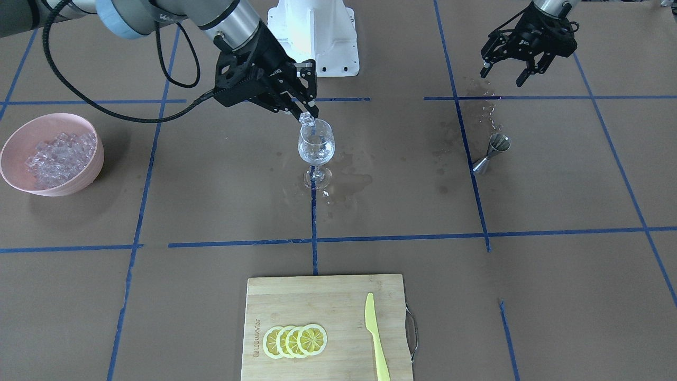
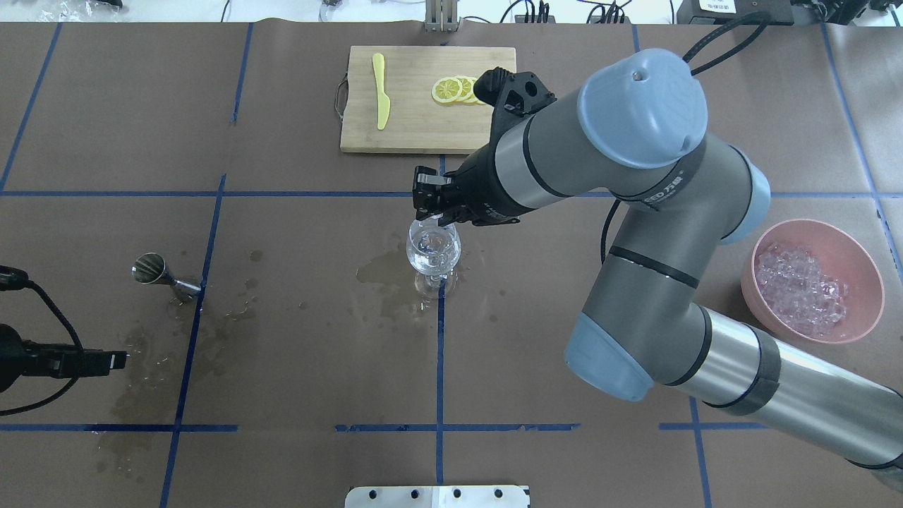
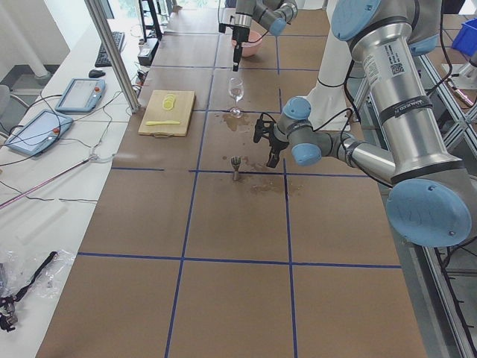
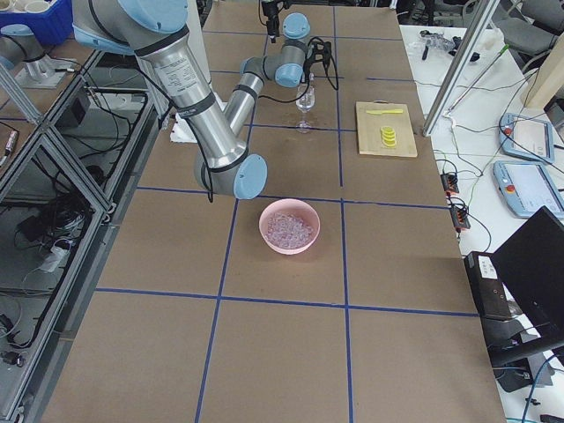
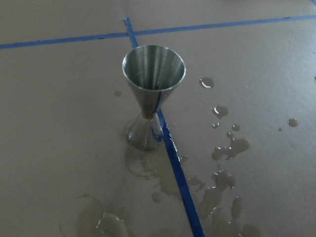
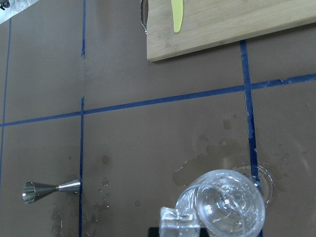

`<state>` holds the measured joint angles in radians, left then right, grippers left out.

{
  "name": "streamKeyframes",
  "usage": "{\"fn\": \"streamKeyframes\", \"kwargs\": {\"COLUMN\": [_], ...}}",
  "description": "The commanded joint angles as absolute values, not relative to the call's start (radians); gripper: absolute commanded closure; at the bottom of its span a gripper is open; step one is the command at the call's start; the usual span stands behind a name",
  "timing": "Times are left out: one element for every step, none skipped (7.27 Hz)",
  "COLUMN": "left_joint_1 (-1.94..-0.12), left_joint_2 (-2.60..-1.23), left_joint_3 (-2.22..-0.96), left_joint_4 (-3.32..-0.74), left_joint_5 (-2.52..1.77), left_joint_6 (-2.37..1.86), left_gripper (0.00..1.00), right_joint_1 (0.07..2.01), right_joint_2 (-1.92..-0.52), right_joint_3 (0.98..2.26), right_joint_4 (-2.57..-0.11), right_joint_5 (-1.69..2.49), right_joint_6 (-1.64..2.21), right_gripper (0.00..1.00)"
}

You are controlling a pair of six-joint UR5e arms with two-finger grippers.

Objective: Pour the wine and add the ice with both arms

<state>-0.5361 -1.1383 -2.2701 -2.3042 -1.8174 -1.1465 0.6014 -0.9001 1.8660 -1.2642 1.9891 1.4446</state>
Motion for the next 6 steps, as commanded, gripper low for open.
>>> {"fn": "streamKeyframes", "kwargs": {"left_joint_1": [-0.589, -0.607, -0.609, -0.611, -0.614, -0.618], "left_joint_2": [-1.181, -1.216, -1.223, -1.229, -1.235, -1.235], "left_joint_3": [-2.299, -2.319, -2.336, -2.338, -2.336, -2.338], "left_joint_4": [-2.223, -2.157, -2.128, -2.128, -2.126, -2.126], "left_joint_5": [-1.899, -1.905, -1.905, -1.905, -1.905, -1.905], "left_joint_6": [-1.144, -1.138, -1.137, -1.137, -1.137, -1.137], "left_gripper": [0.01, 0.0, 0.01, 0.0, 0.0, 0.0], "right_joint_1": [0.577, 0.574, 0.572, 0.572, 0.572, 0.571], "right_joint_2": [-0.891, -0.894, -0.902, -0.903, -0.905, -0.902], "right_joint_3": [1.855, 1.853, 1.853, 1.856, 1.853, 1.855], "right_joint_4": [-1.302, -1.304, -1.304, -1.307, -1.315, -1.315], "right_joint_5": [1.979, 1.979, 1.979, 1.98, 1.982, 1.98], "right_joint_6": [1.453, 1.451, 1.451, 1.453, 1.459, 1.503], "right_gripper": [1.0, 1.0, 1.0, 1.0, 0.86, 0.58]}}
